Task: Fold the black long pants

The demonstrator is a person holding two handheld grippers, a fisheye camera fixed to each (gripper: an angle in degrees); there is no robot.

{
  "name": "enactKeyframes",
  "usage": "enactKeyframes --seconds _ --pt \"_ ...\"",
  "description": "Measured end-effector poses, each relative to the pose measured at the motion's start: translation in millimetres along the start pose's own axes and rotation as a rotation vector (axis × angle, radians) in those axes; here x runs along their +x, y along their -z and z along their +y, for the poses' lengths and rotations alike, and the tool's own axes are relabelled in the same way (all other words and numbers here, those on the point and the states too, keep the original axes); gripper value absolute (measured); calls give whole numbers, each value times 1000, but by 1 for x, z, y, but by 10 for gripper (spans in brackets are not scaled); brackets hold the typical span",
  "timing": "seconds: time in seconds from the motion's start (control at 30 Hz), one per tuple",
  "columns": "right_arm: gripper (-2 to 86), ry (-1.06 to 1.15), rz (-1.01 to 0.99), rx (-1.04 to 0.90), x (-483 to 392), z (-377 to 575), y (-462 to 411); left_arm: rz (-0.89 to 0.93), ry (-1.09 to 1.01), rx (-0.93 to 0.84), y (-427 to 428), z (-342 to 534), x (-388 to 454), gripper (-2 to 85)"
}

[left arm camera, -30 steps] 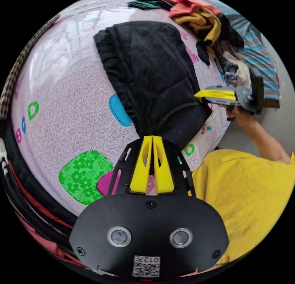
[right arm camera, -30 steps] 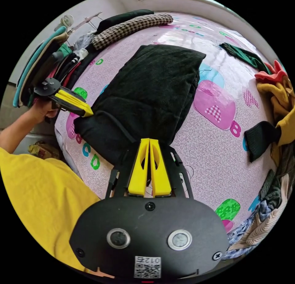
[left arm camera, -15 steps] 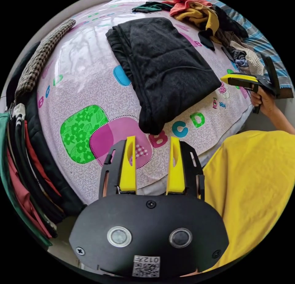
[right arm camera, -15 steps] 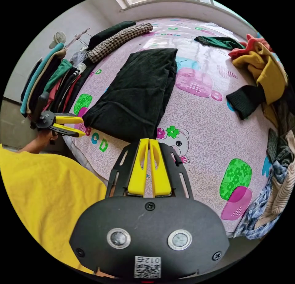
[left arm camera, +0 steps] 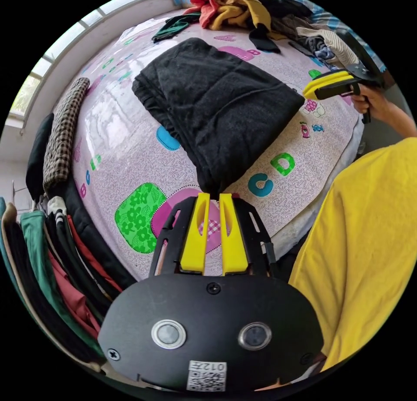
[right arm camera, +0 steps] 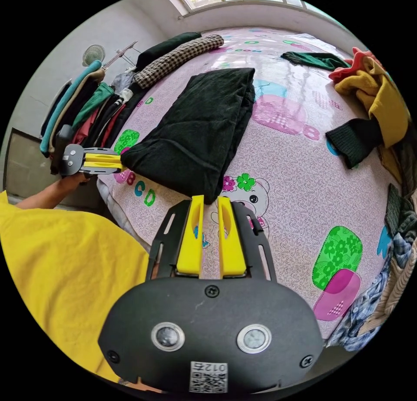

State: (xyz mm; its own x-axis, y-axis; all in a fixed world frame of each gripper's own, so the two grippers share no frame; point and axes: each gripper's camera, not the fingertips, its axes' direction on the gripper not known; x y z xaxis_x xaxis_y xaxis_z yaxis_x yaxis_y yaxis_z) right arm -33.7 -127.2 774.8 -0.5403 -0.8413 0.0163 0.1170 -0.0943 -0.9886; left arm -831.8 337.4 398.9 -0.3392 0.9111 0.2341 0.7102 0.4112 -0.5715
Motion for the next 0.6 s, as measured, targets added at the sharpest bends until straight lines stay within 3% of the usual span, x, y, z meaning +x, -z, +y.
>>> enactKeyframes --seconds 0.23,0.4,0.6 --pt "16 127 -18 -112 5 -24 -16 -133 -188 6 43 5 27 13" --pt "10 174 -88 -205 11 -33 -25 -214 -326 -96 20 19 49 8" --pt "12 60 -165 -218 21 -32 -46 -180 -163 -158 10 39 22 4"
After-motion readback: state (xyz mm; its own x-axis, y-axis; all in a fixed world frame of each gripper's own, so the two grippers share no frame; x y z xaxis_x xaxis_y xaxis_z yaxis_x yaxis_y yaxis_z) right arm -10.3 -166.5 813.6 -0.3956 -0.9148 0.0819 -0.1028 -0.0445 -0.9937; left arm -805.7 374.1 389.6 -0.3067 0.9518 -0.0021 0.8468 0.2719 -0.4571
